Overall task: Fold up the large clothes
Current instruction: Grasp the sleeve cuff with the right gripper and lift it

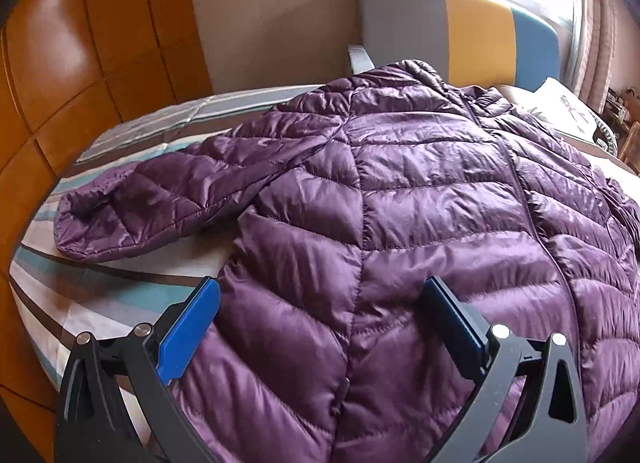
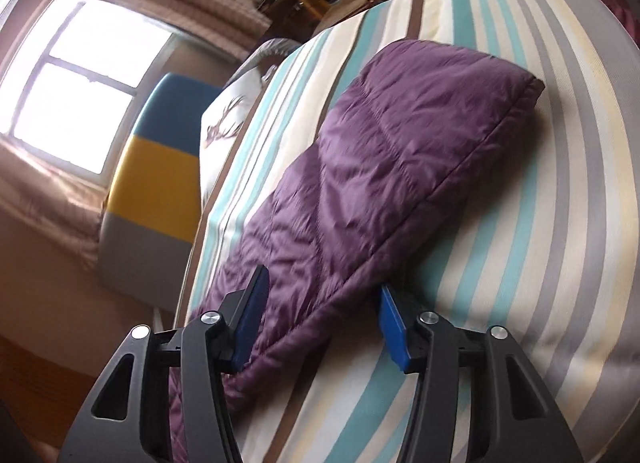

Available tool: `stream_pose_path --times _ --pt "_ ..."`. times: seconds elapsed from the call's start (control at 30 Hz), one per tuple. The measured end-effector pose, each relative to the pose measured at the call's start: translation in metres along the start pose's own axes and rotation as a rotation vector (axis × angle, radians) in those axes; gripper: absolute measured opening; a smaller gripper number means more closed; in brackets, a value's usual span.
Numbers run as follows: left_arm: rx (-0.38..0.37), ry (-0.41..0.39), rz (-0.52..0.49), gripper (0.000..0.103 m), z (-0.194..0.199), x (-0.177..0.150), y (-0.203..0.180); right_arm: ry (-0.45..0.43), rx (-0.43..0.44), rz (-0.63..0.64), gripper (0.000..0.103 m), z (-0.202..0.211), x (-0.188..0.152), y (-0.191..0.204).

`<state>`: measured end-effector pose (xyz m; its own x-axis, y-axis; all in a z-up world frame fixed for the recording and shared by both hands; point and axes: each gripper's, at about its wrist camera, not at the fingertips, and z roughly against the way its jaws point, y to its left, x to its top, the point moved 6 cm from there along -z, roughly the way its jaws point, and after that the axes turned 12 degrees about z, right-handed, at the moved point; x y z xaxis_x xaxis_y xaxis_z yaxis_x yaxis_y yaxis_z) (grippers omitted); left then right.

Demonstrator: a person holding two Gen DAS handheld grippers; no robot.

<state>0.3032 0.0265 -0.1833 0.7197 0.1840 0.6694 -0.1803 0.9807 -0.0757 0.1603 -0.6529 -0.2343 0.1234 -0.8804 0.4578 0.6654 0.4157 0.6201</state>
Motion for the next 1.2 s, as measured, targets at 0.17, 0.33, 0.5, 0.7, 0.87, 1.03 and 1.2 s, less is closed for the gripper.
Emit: stream_pose_path --times 0.17,0.33,0.5,0.7,0.87,1.03,1.2 --pt "0.013 0.022 0.037 0.101 -0.011 0.003 0.011 -0.035 -0.007 -0.071 0.047 -0.005 0.02 -0.011" --pt "0.055 0.05 0.031 0.101 -0.021 0.003 0.02 -0.049 -0.03 -0.082 0.035 -0.007 0.032 -0.025" --pt "0.061 0.065 0.042 0.101 -0.024 -0.001 0.02 -0.032 -0.057 -0.01 0.021 -0.012 0.036 -0.025" --pt "0.008 0.109 0.127 0.101 -0.029 -0.004 0.026 -0.059 -0.135 0.13 0.021 -0.011 0.037 -0.007" --pt "0.016 0.081 0.12 0.101 -0.026 -0.005 0.026 -0.095 -0.183 0.319 0.021 -0.007 0.033 0.03" --pt "0.045 0.051 0.1 0.101 -0.021 -0.007 0.024 -0.093 -0.19 0.553 0.021 -0.017 0.008 0.082" --pt "0.061 0.037 0.088 0.101 -0.02 -0.006 0.023 -0.098 -0.143 0.743 0.021 -0.021 -0.025 0.134"
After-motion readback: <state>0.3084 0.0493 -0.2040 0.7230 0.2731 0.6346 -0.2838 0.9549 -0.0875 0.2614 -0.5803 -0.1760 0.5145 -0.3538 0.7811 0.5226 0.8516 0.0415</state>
